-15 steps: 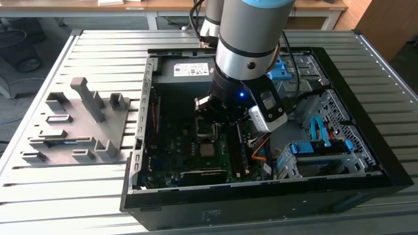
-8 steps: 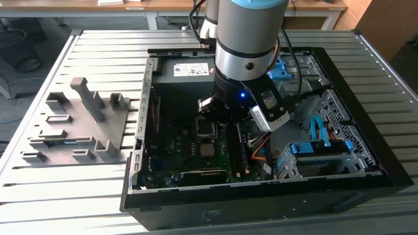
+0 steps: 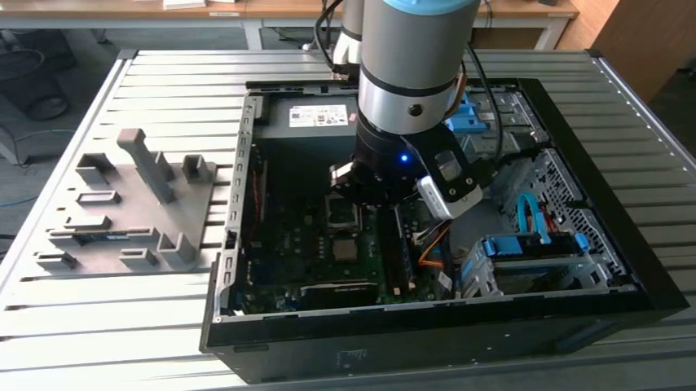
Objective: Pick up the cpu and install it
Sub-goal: 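Place the cpu into insertion slot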
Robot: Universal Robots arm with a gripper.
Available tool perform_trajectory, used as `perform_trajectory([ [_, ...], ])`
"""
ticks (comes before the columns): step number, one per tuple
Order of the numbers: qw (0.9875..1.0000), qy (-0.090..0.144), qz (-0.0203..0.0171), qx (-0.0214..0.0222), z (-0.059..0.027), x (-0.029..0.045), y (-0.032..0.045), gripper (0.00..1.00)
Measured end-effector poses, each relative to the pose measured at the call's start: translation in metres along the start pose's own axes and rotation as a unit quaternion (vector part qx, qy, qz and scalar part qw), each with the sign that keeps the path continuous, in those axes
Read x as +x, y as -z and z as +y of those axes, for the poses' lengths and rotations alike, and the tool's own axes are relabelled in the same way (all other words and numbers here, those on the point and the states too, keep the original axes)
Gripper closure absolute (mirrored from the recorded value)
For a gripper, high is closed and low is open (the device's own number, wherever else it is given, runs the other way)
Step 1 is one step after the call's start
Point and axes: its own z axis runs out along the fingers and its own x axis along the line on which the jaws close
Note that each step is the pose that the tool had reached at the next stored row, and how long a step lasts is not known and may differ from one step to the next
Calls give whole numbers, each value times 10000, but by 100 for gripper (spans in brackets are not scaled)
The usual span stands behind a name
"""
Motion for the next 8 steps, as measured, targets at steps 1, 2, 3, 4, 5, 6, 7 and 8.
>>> perform_trajectory([
  [1,10000,0,-3,0,0,0,0,90],
  [2,10000,0,-7,0,0,0,0,90],
  [3,10000,1,-11,0,0,0,0,90],
  [4,10000,0,-14,0,0,0,0,90],
  [5,10000,1,-18,0,0,0,0,90],
  [6,10000,1,-21,0,0,0,0,90],
  [7,10000,1,-25,0,0,0,0,90],
  [8,10000,1,-28,0,0,0,0,90],
])
